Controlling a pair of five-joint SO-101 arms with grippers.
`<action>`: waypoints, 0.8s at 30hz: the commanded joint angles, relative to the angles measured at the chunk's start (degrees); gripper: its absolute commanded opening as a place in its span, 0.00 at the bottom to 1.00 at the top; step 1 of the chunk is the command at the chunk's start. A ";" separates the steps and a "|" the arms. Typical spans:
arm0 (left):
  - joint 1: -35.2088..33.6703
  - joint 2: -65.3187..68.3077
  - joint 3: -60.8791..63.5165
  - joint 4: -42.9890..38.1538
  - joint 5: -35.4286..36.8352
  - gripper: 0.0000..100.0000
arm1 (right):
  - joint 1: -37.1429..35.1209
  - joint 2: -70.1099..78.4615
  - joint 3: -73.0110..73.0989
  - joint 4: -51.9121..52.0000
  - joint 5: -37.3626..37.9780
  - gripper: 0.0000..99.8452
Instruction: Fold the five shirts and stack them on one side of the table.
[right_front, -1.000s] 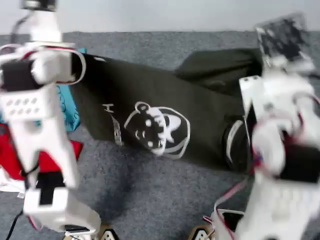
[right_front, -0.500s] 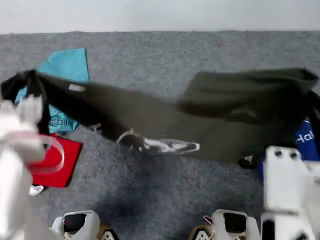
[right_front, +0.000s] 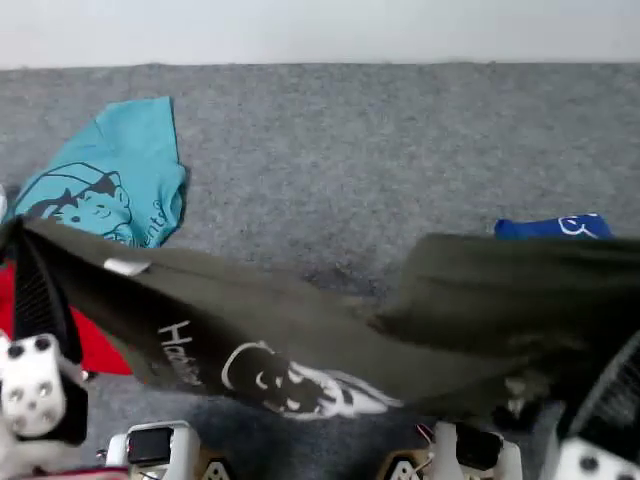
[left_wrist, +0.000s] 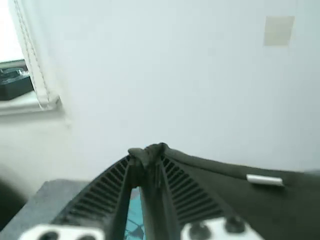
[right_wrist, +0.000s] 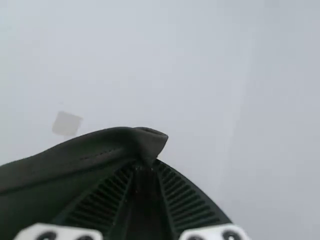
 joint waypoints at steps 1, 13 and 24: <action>-0.53 -1.32 -0.13 -1.76 0.44 0.01 | 0.75 0.04 -2.02 0.13 -0.62 0.01; -2.37 -2.29 -1.71 -1.76 0.53 0.01 | 6.29 0.66 -4.75 0.13 -1.58 0.01; -4.13 -2.37 20.18 -13.19 0.53 0.01 | 6.46 0.66 16.79 -5.32 -2.55 0.01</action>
